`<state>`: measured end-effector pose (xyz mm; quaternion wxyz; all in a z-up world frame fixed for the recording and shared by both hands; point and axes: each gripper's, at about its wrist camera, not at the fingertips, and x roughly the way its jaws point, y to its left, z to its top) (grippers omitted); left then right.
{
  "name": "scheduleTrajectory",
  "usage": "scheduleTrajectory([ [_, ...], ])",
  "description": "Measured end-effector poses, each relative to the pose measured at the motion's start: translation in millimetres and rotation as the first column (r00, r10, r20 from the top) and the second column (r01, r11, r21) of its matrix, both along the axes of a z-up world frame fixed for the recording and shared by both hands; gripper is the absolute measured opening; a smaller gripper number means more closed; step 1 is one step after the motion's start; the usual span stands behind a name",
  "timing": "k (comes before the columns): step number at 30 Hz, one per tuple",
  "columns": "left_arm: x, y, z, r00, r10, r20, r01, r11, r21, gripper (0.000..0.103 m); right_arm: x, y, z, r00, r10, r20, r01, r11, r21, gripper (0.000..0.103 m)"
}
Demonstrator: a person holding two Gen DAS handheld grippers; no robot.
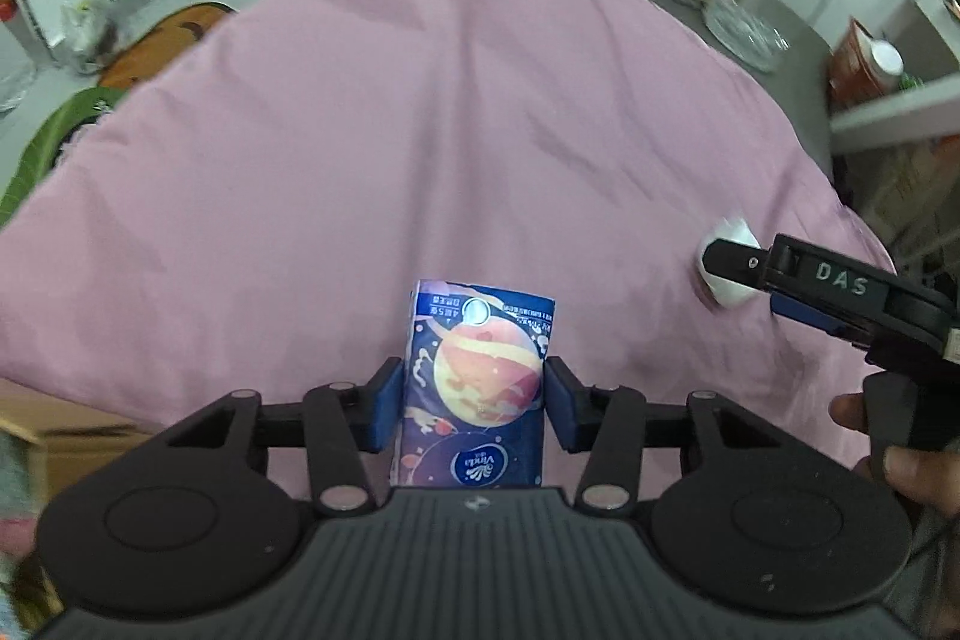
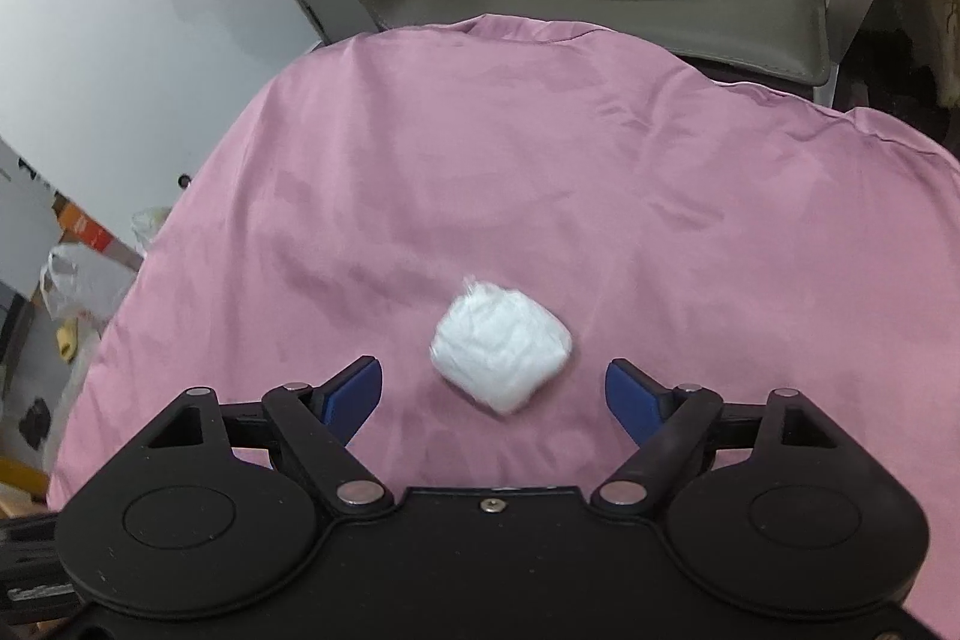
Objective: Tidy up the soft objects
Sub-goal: 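Close the left tool on the blue tissue pack while the right tool grasps the white tissue ball, then carry the tissue pack and tissue ball over the box with both tools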
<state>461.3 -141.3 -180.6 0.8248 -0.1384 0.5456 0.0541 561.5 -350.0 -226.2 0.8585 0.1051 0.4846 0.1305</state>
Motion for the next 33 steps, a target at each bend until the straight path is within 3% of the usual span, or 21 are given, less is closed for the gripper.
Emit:
scheduleTrajectory([
  [3,-4.2,13.8,11.3,1.0,0.021,0.02,-0.021,1.0,0.016,0.048,6.8,7.0,-5.5,1.0,-0.015,-0.005,0.015,0.999,-0.032,0.076],
  [4,-5.3,17.0,14.1,0.999,0.025,0.026,-0.026,0.999,0.02,0.048,8.4,8.0,-8.2,1.0,-0.018,-0.022,0.017,0.999,-0.038,0.056],
  [5,-4.9,18.2,16.4,0.999,0.031,0.027,-0.032,0.999,0.023,0.048,10.7,8.5,-11.5,0.998,-0.023,-0.052,0.02,0.998,-0.055,0.051],
  [17,-32.0,24.5,54.1,0.998,0.014,0.064,-0.014,1.0,0.003,0.048,-56.9,-7.9,40.4,0.995,-0.051,-0.086,0.05,0.999,-0.012,0.05],
  [33,-126.2,60.2,116.3,0.991,0.007,0.13,-0.007,1.0,-0.005,0.048,-168.0,30.3,132.5,1.0,0.002,0.01,-0.002,1.0,0.012,0.05],
])
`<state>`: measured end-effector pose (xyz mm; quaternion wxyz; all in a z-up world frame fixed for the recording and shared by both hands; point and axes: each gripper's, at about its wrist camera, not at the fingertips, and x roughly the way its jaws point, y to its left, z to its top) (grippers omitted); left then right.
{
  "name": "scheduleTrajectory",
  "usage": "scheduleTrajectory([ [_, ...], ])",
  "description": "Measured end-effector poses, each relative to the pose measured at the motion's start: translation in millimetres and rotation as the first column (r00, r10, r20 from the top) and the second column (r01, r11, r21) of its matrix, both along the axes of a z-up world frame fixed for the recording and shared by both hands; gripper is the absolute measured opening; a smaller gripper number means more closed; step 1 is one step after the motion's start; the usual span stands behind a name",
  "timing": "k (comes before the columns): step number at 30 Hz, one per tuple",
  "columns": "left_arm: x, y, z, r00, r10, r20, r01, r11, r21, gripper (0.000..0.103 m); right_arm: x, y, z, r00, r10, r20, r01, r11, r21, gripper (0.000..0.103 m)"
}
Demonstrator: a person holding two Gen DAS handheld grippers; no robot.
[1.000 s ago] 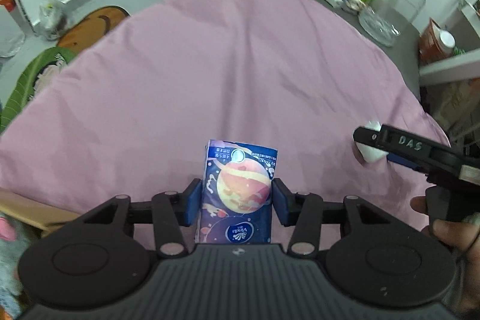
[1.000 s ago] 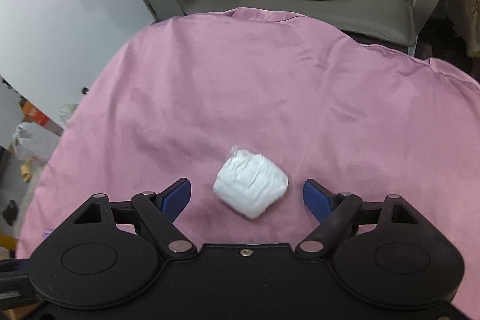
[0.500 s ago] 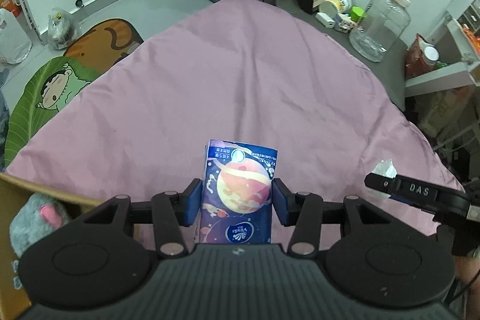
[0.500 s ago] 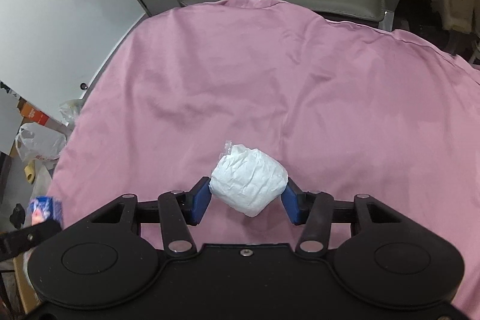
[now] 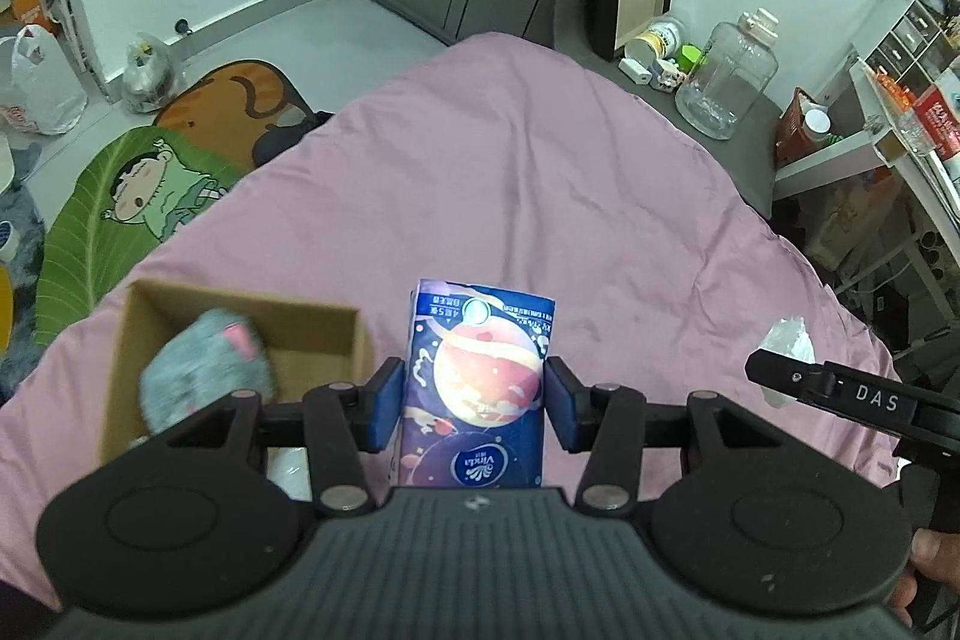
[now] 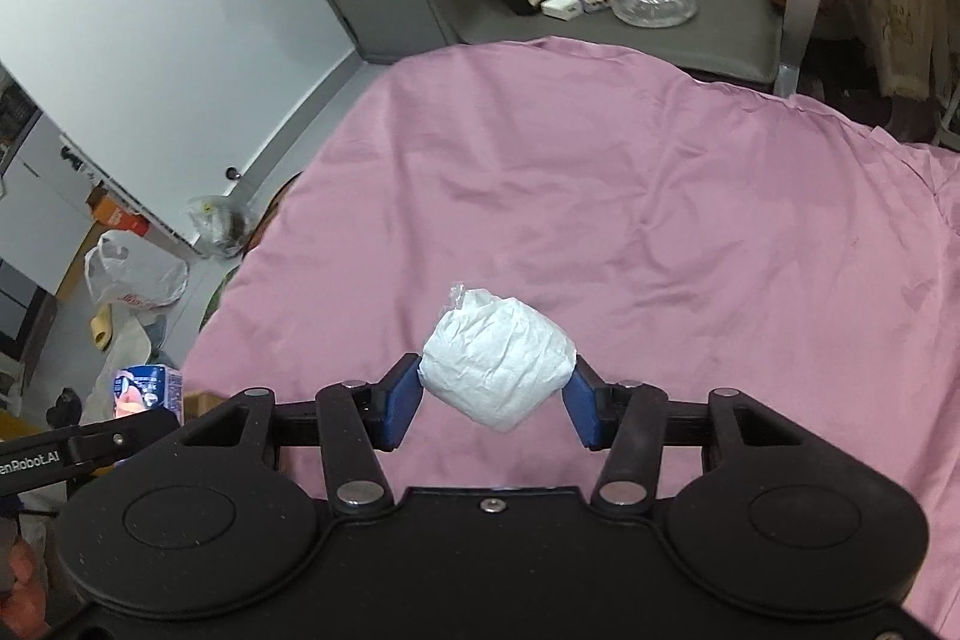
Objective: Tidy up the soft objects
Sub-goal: 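Carry the tissue pack and tissue ball over the box with both tools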
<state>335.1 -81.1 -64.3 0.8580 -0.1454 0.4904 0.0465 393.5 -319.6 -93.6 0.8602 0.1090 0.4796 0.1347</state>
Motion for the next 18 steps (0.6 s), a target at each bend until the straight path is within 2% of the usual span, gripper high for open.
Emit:
scheduleTrajectory([
  [4,-23.2,12.8,12.6,1.0,-0.021,0.019,0.02,0.999,0.037,0.049,-25.0,16.1,13.2,1.0,0.017,0.012,-0.017,1.0,-0.004,0.05],
  [18,-73.8,58.0,25.7,0.999,-0.018,0.048,0.017,1.0,0.02,0.049,-86.0,68.2,38.5,0.997,0.049,0.059,-0.048,0.999,-0.008,0.05],
])
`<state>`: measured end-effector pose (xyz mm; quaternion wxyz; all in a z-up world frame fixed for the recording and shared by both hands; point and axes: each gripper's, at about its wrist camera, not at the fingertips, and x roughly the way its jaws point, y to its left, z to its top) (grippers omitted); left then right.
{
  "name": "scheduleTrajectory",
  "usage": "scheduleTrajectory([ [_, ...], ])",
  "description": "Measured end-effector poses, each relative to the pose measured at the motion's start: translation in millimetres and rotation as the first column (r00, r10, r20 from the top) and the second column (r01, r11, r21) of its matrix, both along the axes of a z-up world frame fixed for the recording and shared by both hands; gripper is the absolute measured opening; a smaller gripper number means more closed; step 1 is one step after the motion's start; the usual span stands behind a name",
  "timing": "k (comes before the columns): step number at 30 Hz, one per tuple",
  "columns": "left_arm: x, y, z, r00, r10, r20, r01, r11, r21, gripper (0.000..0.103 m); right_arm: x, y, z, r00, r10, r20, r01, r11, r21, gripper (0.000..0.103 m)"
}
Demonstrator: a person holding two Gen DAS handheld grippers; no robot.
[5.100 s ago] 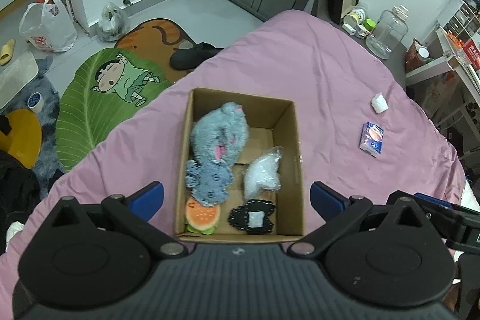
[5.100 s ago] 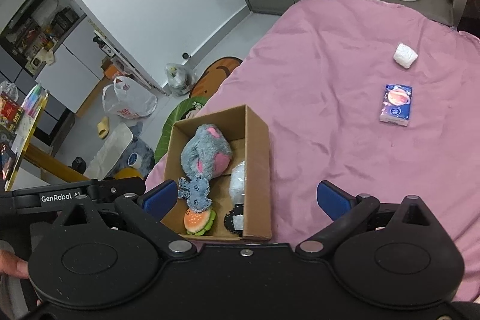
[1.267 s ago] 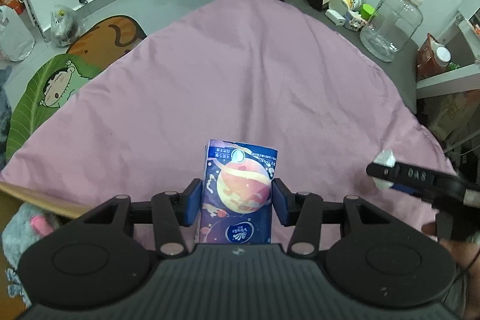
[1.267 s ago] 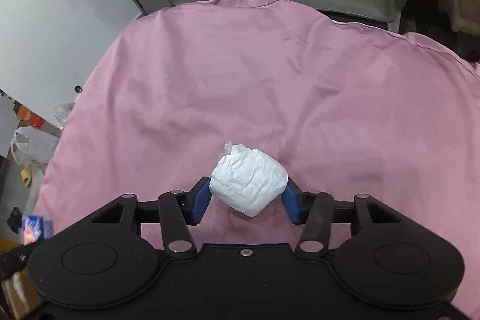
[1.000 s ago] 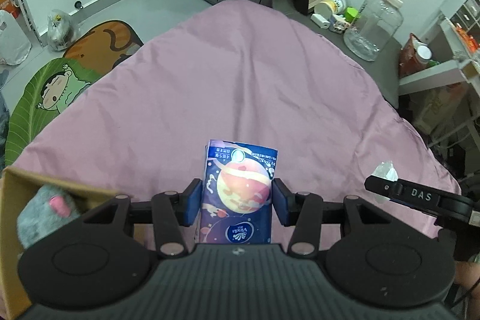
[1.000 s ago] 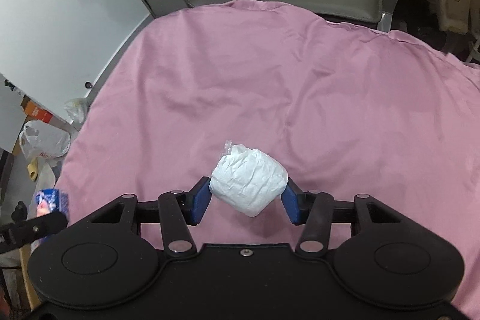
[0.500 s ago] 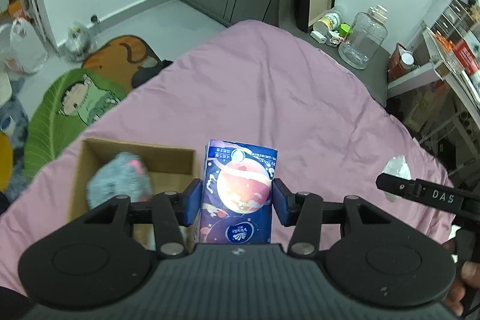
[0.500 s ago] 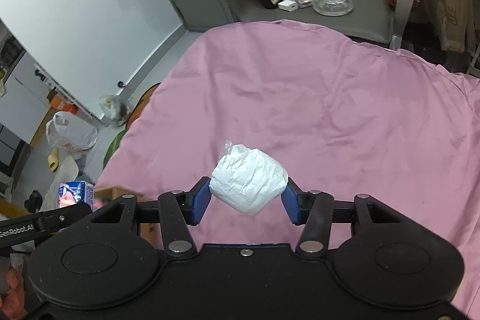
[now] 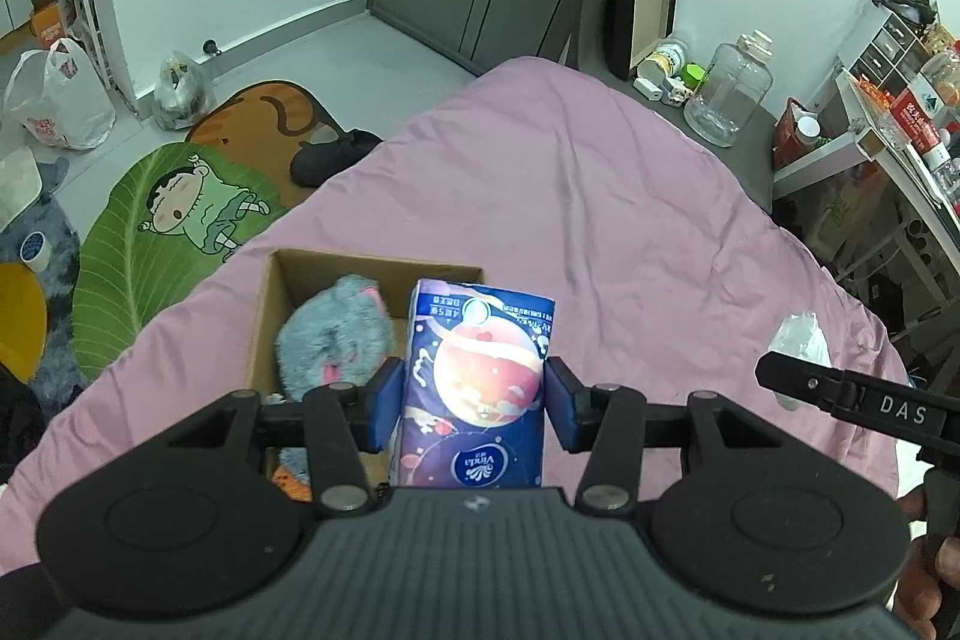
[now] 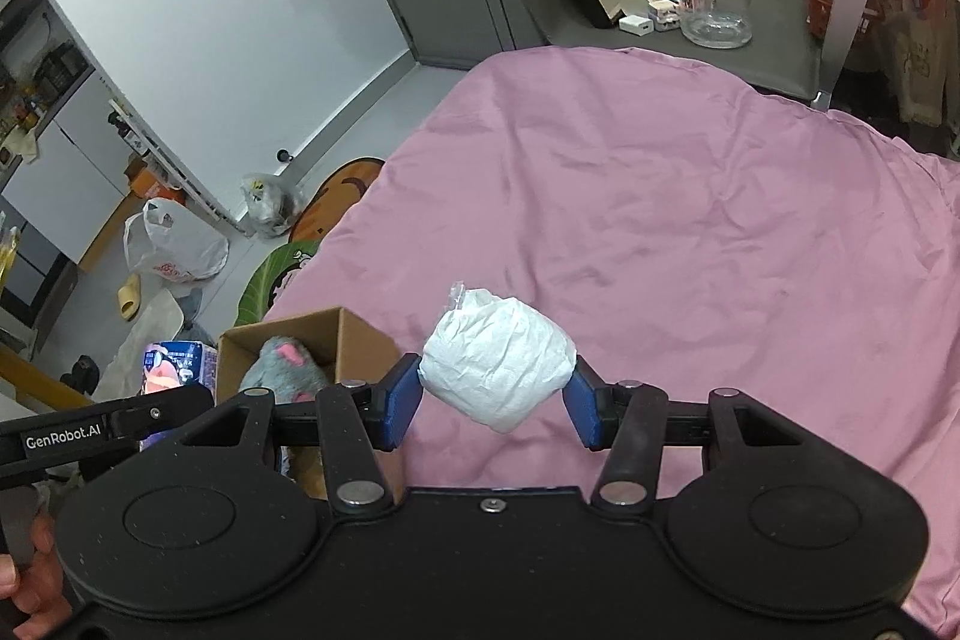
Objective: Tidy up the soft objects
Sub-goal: 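Carry the tissue pack and tissue ball over the box with both tools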
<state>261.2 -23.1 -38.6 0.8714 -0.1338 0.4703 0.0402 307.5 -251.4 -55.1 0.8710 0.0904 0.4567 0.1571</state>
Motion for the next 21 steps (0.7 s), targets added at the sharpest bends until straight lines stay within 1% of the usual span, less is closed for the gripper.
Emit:
scheduleTrajectory([
  [6,-10.3,14.3,5.8,1.0,-0.016,0.01,0.016,1.0,-0.001,0.049,-13.8,17.6,8.8,1.0,0.009,0.018,-0.009,1.0,0.006,0.05],
  [11,-17.8,30.4,4.8,1.0,-0.018,0.009,0.018,1.0,-0.01,0.049,-23.3,38.3,11.6,0.999,0.033,0.021,-0.033,0.999,0.011,0.05],
  [21,-28.3,64.6,-11.1,1.0,-0.011,-0.025,0.01,0.999,-0.042,0.049,-35.7,79.2,-1.4,0.998,0.064,-0.012,-0.064,0.998,0.001,0.05],
])
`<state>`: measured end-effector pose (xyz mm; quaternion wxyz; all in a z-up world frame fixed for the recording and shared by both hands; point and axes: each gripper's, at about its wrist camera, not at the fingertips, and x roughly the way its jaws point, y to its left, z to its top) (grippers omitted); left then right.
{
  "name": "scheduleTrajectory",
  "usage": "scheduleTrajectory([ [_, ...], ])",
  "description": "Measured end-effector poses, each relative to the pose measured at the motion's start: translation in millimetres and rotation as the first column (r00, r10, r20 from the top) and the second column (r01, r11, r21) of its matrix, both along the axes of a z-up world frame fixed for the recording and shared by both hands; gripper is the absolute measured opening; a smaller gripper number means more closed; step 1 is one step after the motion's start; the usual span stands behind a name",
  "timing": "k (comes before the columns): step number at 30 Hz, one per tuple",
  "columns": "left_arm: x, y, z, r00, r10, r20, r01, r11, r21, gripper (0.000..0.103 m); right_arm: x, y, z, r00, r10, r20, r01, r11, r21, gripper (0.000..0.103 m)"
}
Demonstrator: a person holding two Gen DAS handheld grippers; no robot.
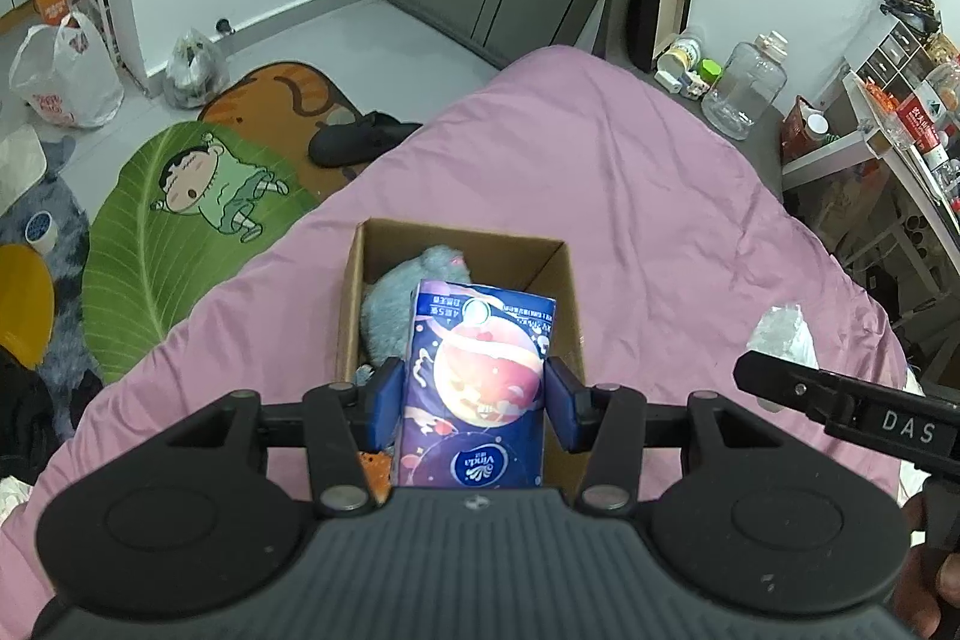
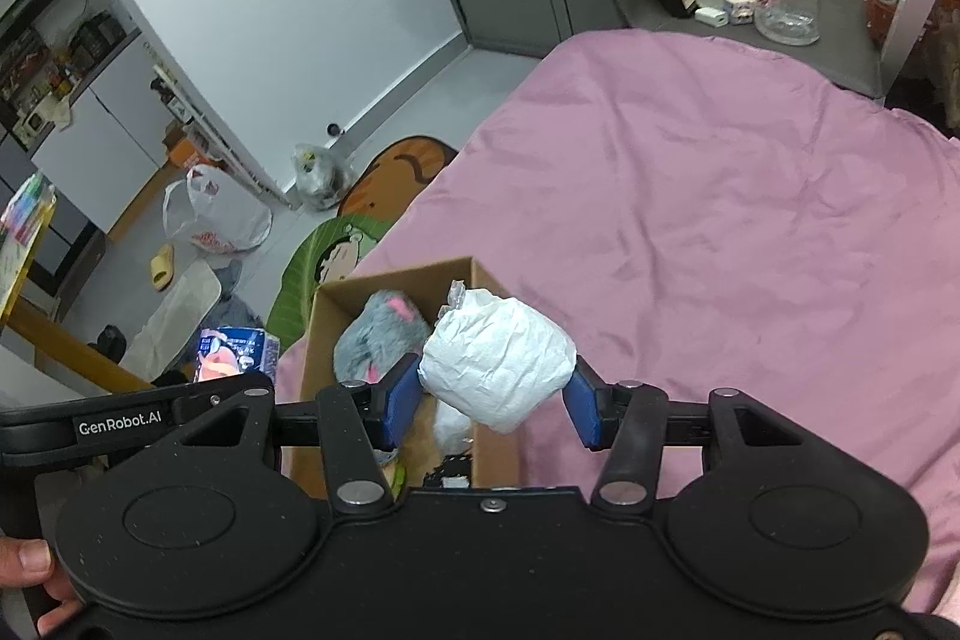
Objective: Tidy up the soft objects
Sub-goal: 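Carry the tissue pack and tissue ball over the box with both tools, then open the left tool to drop the tissue pack while the right tool releases the tissue ball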
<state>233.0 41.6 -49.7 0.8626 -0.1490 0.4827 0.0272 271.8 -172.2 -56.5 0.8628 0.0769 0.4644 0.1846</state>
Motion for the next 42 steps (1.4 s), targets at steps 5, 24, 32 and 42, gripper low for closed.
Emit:
scheduleTrajectory([
  [5,0.9,11.9,-11.7,1.0,-0.023,-0.017,0.023,1.0,-0.021,0.049,-5.0,16.9,-5.7,1.0,0.002,-0.011,-0.002,1.0,-0.011,0.05],
  [24,26.0,9.3,-68.5,0.988,-0.095,-0.124,0.072,0.982,-0.175,0.058,-4.9,43.2,-29.0,0.998,-0.018,-0.059,0.014,0.997,-0.076,0.05],
  [32,25.8,41.3,-56.4,0.993,-0.022,-0.115,0.01,0.994,-0.105,0.062,10.6,66.8,-41.5,0.996,0.013,-0.089,-0.018,0.998,-0.057,0.05],
  [42,28.6,75.1,-41.9,0.993,0.048,-0.105,-0.054,0.997,-0.052,0.062,36.8,86.9,-48.8,0.995,0.028,-0.097,-0.031,0.999,-0.032,0.05],
])
